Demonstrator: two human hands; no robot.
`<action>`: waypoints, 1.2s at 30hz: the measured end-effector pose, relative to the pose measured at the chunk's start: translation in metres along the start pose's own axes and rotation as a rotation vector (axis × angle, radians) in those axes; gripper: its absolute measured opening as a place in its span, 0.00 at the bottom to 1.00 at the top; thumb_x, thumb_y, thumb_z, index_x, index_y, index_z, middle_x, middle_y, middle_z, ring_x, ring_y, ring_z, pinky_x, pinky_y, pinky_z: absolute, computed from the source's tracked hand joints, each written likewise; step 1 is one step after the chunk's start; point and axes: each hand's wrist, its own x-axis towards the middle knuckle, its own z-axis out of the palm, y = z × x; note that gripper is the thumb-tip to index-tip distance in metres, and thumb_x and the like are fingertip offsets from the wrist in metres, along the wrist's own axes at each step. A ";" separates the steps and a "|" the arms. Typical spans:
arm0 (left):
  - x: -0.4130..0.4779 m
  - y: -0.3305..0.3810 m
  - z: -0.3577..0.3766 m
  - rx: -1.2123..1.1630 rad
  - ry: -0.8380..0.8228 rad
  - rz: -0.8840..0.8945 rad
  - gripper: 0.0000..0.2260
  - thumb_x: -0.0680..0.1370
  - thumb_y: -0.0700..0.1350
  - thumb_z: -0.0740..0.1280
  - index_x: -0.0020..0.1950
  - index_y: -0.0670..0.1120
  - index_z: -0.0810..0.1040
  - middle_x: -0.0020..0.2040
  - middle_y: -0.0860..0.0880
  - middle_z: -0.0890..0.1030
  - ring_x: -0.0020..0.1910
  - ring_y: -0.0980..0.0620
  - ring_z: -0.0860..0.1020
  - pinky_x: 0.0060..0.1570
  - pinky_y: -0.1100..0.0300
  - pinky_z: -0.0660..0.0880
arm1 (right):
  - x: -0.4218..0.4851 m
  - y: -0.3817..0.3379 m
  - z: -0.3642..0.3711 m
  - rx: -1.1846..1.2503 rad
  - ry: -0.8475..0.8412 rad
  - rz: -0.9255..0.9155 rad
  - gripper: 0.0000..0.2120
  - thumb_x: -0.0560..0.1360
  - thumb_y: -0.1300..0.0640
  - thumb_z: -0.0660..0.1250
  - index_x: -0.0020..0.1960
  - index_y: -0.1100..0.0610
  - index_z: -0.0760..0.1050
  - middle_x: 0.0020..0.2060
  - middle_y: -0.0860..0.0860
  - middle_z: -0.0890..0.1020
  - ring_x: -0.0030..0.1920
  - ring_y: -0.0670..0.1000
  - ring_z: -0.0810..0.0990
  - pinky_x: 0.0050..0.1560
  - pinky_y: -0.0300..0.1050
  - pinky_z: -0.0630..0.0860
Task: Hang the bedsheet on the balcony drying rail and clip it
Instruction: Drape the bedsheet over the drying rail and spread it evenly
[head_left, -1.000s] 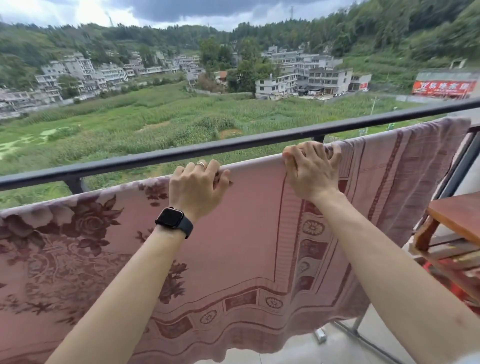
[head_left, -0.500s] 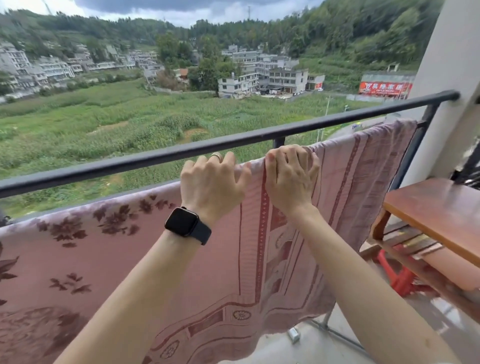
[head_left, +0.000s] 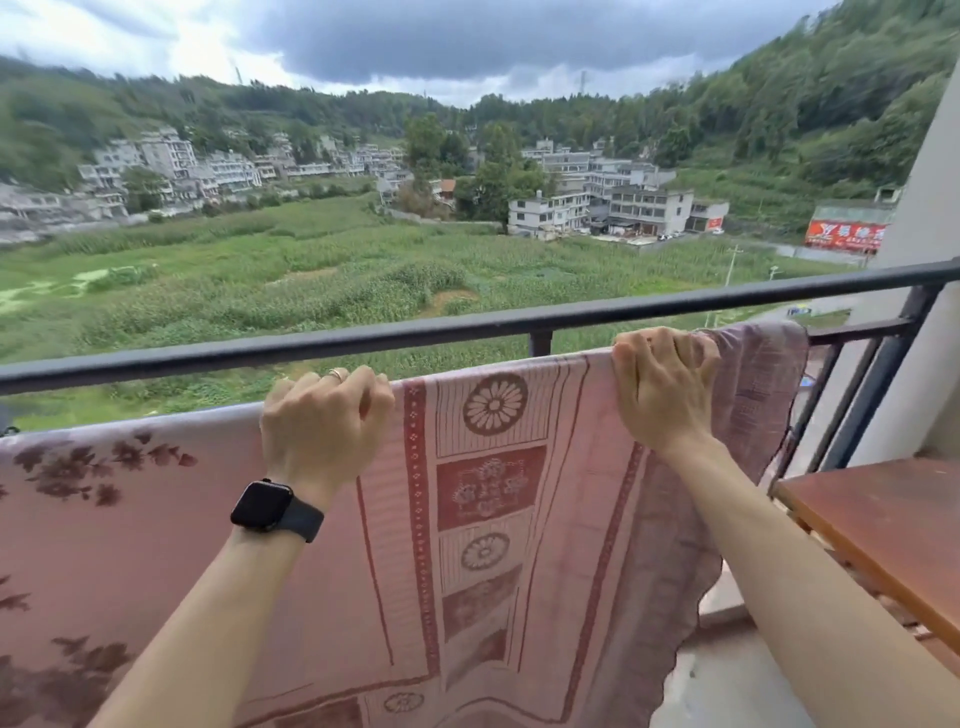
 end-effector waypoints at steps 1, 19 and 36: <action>-0.001 -0.003 -0.002 0.000 -0.024 -0.082 0.21 0.79 0.53 0.52 0.33 0.47 0.76 0.28 0.49 0.78 0.32 0.46 0.76 0.43 0.53 0.69 | -0.003 -0.013 0.005 0.026 -0.010 -0.003 0.23 0.83 0.43 0.42 0.50 0.52 0.72 0.46 0.51 0.73 0.54 0.55 0.71 0.71 0.61 0.53; -0.011 -0.056 0.011 0.006 -0.010 -0.057 0.18 0.81 0.55 0.52 0.46 0.46 0.77 0.41 0.47 0.80 0.43 0.43 0.76 0.50 0.49 0.69 | -0.029 -0.106 0.046 0.084 0.006 -0.176 0.16 0.83 0.42 0.51 0.63 0.44 0.73 0.63 0.48 0.73 0.71 0.52 0.67 0.72 0.63 0.51; 0.041 0.048 -0.053 -0.257 -0.353 0.266 0.23 0.77 0.68 0.54 0.54 0.52 0.77 0.45 0.52 0.82 0.43 0.49 0.79 0.38 0.56 0.68 | -0.063 -0.119 -0.015 1.482 -0.551 0.493 0.18 0.83 0.47 0.55 0.59 0.47 0.83 0.56 0.50 0.85 0.59 0.51 0.82 0.62 0.52 0.75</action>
